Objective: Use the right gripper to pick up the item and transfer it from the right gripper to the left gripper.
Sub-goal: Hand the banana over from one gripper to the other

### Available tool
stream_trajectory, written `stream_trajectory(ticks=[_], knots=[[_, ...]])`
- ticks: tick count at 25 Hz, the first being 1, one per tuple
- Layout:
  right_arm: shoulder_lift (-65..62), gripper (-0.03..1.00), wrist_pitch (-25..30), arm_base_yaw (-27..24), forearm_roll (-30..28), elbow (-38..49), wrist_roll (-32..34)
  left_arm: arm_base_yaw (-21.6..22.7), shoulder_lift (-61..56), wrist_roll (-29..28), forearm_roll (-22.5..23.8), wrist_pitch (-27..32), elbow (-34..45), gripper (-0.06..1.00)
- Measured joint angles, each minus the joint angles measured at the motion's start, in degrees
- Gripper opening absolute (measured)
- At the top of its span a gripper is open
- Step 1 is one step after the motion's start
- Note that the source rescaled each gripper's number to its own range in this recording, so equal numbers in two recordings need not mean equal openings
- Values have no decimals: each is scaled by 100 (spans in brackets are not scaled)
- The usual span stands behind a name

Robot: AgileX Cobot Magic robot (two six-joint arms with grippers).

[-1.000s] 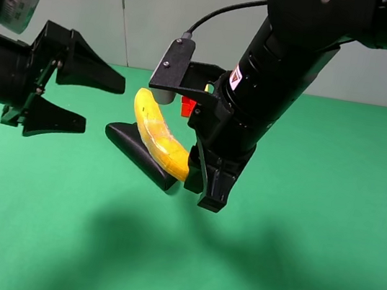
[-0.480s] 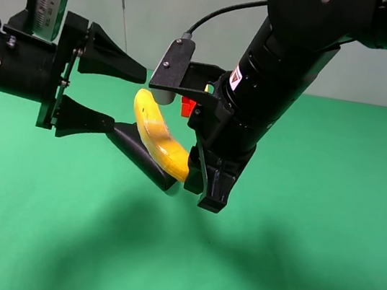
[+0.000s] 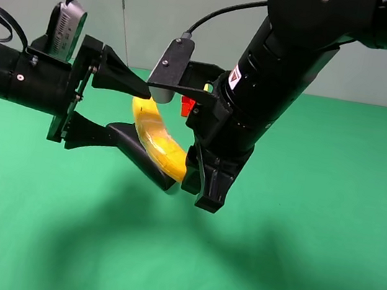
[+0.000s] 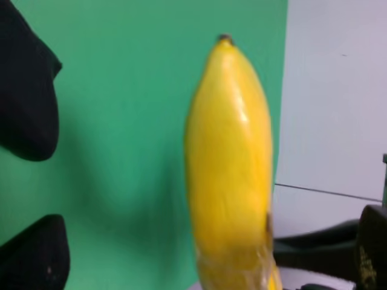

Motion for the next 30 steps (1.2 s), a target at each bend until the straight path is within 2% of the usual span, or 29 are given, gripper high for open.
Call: stream_trajectory(ticks=[7,19,23,30], knots=[[0,0,12,0,264,0,-138,0,263,519,-753,25,-5,90],[0,0,39,0,633,0,-446,0,557,656,-901,424,-5,88],[0,0,39,0,633,0,-453,0,576,602,-901,748,-5,81],[0,0,39,0,633,0,-452,0,576,582,-901,939,-5,65]])
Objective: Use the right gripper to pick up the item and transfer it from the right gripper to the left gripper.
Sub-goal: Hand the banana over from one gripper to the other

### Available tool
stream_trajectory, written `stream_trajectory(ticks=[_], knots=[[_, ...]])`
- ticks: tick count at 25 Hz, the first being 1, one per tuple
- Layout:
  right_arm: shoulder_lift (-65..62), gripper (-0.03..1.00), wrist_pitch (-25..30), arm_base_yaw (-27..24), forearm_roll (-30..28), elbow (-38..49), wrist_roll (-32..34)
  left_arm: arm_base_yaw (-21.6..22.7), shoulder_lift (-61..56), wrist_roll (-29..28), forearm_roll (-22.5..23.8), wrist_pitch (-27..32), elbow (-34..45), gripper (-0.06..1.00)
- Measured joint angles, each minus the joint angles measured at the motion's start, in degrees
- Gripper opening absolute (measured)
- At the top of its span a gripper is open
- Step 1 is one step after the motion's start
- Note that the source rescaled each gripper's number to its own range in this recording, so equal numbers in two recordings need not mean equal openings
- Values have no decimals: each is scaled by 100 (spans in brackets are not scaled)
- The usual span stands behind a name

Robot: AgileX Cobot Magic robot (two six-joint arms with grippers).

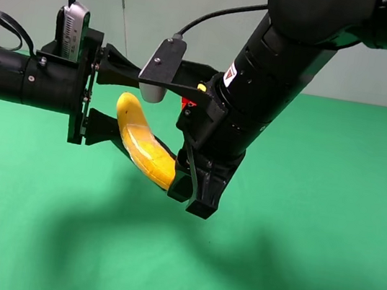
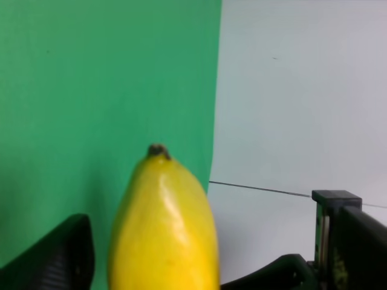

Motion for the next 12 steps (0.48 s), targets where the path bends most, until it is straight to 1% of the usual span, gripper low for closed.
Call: stream_trajectory(ticks=[3,5,10,12], knots=[[0,0,-5,0,0,0,0,0,0,-4,0,66,0,57],[0,0,-5,0,0,0,0,0,0,-4,0,73,0,49],[0,0,-17,0,0,0,0,0,0,-4,25,31,0,22],[0,0,-11,0,0,0,0,0,0,-4,25,31,0,7]])
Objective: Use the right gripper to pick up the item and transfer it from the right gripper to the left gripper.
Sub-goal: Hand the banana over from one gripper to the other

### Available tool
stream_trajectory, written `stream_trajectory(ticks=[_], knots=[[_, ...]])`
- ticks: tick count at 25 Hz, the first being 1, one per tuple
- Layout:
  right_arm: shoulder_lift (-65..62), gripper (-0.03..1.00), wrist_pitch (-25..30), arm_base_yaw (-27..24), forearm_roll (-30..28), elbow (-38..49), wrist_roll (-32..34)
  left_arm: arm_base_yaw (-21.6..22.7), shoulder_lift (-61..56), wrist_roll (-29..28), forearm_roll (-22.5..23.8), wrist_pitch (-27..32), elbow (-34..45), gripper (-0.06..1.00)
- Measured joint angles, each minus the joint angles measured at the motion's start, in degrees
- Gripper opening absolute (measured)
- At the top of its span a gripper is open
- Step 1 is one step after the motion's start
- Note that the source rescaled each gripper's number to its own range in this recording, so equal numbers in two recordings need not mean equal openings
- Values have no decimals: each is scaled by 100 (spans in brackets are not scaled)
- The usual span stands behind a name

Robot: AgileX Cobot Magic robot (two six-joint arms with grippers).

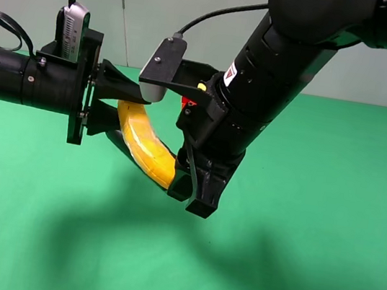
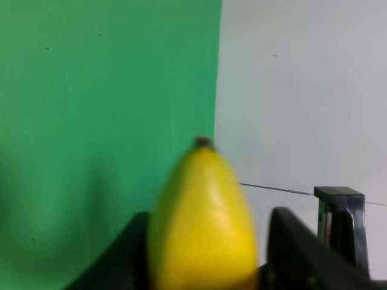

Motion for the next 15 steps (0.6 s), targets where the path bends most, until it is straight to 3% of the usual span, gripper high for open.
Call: stream_trajectory(ticks=[1,15], knots=[[0,0,0,0,0,0,0,0,0,0,5,-8,0,0],[0,4,-22,0,0,0,116,0,0,0,12,-39,0,0]])
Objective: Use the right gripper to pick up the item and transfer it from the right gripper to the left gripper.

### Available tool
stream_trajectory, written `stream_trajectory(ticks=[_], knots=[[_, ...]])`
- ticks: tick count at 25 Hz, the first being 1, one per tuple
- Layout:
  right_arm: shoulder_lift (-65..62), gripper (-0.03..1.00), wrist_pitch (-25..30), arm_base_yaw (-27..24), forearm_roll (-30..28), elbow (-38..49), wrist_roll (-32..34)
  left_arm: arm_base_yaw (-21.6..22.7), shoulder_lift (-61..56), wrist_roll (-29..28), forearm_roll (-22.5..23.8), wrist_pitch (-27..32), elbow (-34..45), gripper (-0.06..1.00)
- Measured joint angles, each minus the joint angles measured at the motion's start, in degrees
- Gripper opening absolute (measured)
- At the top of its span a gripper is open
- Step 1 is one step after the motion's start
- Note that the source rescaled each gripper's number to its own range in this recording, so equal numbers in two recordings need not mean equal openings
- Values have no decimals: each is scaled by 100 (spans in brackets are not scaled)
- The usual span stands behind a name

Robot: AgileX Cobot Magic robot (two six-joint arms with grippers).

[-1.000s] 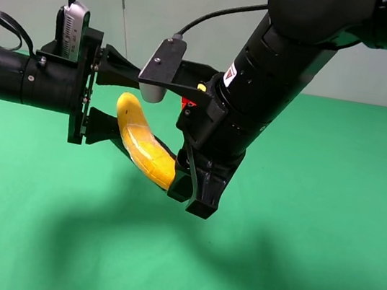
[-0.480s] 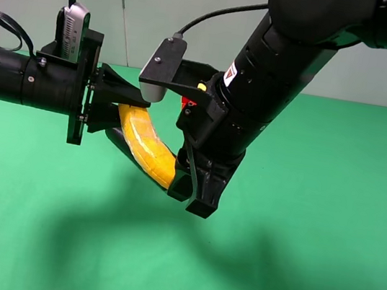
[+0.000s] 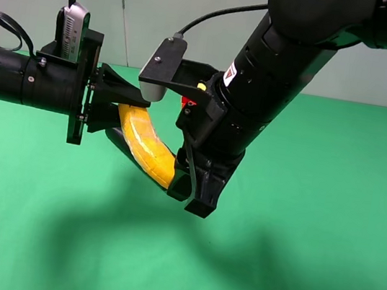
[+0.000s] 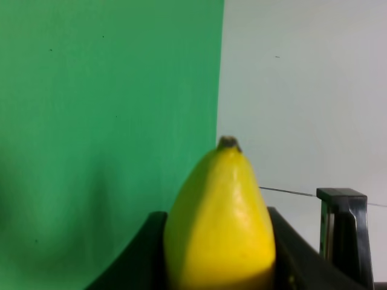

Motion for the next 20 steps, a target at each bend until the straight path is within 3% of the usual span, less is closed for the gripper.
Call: stream_trajectory(ticks=[1,3,5,9,14,20], knots=[[0,19,-15,0,0,0,80,0,0,0,0,0,0,0],[0,66,-126,0,1,0,331,0,0,0,0,0,0,0],[0,88,-152,0,1,0,569,0,0,0,0,0,0,0],[0,98,-152,0,-5,0,672,0,0,0,0,0,0,0],[-75,100,-142,0,-207,0,713,0,0,0,0,0,0,0],[-635,100,-123,0,-905,-92,1231,0,0,0,0,5,0,0]])
